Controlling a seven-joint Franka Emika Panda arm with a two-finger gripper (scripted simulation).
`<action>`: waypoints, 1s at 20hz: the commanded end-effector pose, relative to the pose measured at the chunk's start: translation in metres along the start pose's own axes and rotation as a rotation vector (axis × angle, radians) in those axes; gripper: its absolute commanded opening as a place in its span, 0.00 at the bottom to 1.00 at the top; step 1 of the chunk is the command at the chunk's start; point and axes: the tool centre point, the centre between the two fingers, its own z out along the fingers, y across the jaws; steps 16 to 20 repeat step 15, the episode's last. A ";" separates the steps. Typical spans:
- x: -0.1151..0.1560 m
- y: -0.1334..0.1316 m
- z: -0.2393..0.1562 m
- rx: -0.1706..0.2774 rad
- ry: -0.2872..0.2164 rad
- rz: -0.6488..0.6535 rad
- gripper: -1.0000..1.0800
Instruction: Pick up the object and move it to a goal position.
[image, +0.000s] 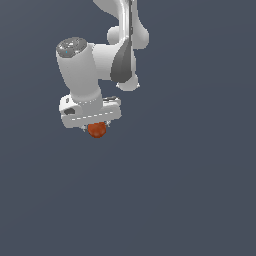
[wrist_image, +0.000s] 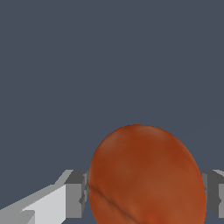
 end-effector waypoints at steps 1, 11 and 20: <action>-0.012 0.021 -0.021 0.000 0.002 -0.001 0.00; -0.040 0.075 -0.069 -0.001 0.001 -0.001 0.00; -0.042 0.080 -0.073 -0.002 0.001 -0.001 0.00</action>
